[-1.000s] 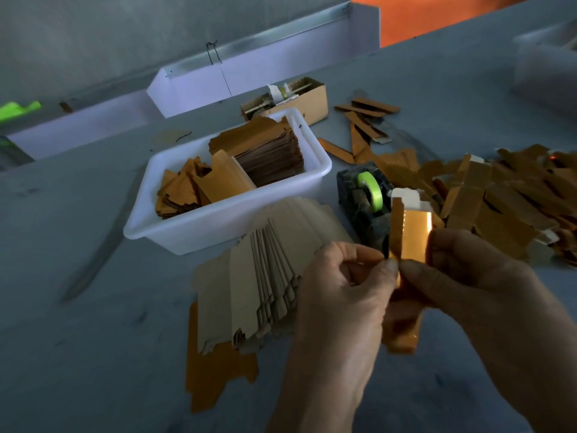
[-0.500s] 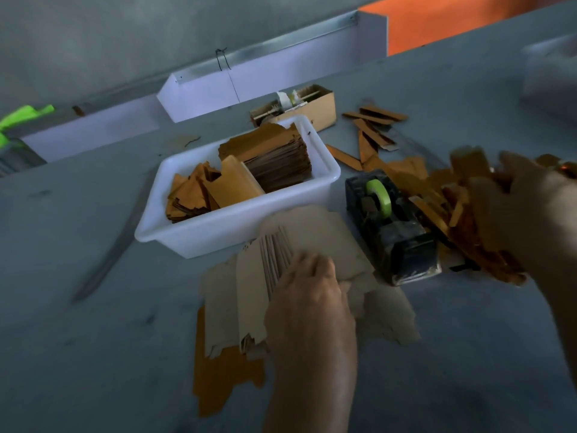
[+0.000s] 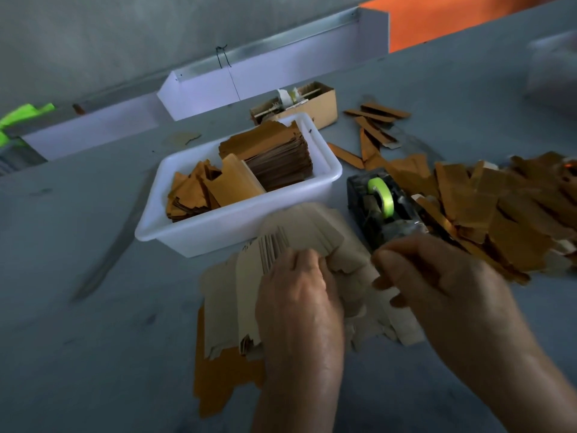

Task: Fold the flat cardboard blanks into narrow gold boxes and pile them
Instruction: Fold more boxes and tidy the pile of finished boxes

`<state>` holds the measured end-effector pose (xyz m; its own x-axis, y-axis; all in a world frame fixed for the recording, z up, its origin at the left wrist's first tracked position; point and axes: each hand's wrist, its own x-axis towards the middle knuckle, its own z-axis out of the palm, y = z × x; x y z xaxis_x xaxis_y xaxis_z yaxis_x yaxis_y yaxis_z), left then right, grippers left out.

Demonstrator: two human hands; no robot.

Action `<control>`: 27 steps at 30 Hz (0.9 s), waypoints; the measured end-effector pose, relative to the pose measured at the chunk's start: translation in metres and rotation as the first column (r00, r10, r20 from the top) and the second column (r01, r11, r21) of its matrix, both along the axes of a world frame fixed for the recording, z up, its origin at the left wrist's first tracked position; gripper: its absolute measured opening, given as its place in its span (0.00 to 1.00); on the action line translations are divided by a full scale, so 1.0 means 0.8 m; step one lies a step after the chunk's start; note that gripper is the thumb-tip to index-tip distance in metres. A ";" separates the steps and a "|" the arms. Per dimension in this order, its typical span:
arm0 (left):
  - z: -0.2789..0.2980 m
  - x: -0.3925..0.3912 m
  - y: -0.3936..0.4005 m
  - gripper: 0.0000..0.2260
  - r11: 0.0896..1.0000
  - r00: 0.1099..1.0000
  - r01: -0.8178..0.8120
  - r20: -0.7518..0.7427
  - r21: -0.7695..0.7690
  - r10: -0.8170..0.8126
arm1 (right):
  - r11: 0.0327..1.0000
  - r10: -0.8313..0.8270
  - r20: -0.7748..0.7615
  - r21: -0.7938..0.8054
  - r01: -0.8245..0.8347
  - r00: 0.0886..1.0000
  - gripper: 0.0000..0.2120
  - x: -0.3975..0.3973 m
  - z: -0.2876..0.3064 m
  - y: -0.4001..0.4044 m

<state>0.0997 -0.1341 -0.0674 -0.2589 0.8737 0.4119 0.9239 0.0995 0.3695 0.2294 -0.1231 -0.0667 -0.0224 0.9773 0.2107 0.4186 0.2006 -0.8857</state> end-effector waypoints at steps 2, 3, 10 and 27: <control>0.006 0.002 -0.002 0.01 0.998 1.000 0.015 -0.004 -0.067 -0.015 | 0.967 0.051 -0.271 -0.226 -0.115 0.961 0.07 -0.008 -0.001 -0.001; 0.010 0.003 -0.004 0.02 0.996 1.000 0.026 0.000 -0.085 -0.026 | 0.934 0.051 -0.375 -0.311 -0.177 0.926 0.10 -0.010 -0.003 0.000; 0.003 0.005 -0.023 0.12 0.965 0.954 0.257 -0.171 0.043 -0.246 | 0.840 0.013 -0.496 -0.465 -0.279 0.868 0.23 -0.015 -0.005 0.011; 0.012 -0.007 -0.018 0.28 0.999 0.441 0.052 0.897 -0.010 -0.015 | 0.830 -0.015 -0.630 -0.441 -0.342 0.777 0.03 0.012 -0.023 -0.005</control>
